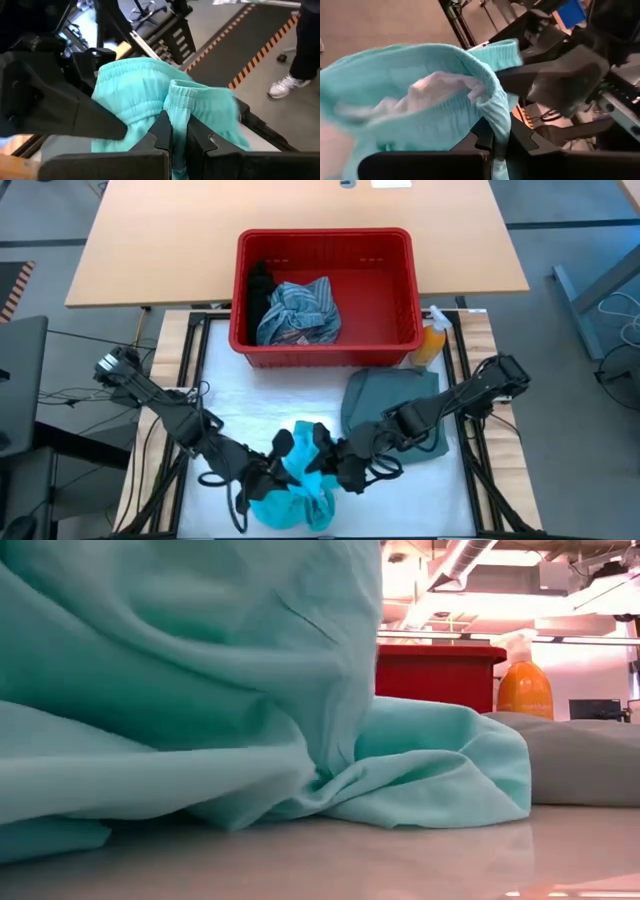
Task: Fold Laundry from Bin
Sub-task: Fold the sky blue shorts
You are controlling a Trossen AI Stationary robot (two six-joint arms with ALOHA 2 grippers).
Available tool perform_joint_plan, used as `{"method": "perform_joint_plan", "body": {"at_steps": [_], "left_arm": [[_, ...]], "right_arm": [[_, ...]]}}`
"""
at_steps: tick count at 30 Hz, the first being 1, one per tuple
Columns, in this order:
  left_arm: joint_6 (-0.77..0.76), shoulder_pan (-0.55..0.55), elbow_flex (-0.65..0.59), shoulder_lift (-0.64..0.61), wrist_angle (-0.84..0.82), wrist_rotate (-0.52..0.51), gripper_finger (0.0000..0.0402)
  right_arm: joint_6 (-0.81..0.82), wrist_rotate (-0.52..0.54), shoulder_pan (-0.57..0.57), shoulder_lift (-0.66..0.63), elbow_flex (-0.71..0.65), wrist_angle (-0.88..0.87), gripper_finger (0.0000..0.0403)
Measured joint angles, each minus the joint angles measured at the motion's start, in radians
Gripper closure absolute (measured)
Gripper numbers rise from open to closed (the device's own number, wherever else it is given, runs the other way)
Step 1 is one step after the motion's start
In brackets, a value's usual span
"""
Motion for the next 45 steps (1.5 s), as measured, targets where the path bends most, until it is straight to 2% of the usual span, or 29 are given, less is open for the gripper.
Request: {"method": "perform_joint_plan", "body": {"at_steps": [5,10,15,24,30,39,45], "left_arm": [[0.000,0.007,-0.001,0.016,0.032,0.002,0.0397],[-0.006,0.005,-0.001,0.016,0.072,0.029,0.0397],[-0.028,0.008,-0.001,0.016,0.141,0.052,0.0397],[-0.104,0.018,-0.001,0.018,0.125,0.066,0.0397],[-0.126,0.019,0.000,0.019,0.124,0.059,0.0397],[-0.154,0.019,0.000,0.019,0.126,0.059,0.0397],[-0.253,0.046,0.000,0.020,0.125,0.120,0.0397]], "right_arm": [[0.003,-0.093,0.009,0.016,0.000,0.046,0.0355],[0.003,-0.080,0.025,0.029,0.000,0.091,0.0355],[0.026,-0.084,0.027,0.026,0.000,0.055,0.0355],[0.046,-0.063,0.040,0.029,-0.002,0.132,0.0348],[0.058,-0.045,0.042,0.029,-0.002,0.133,0.0314],[0.043,0.027,0.065,0.029,-0.002,0.175,0.0234],[-0.005,0.070,0.091,0.029,-0.002,0.189,0.0198]]}}
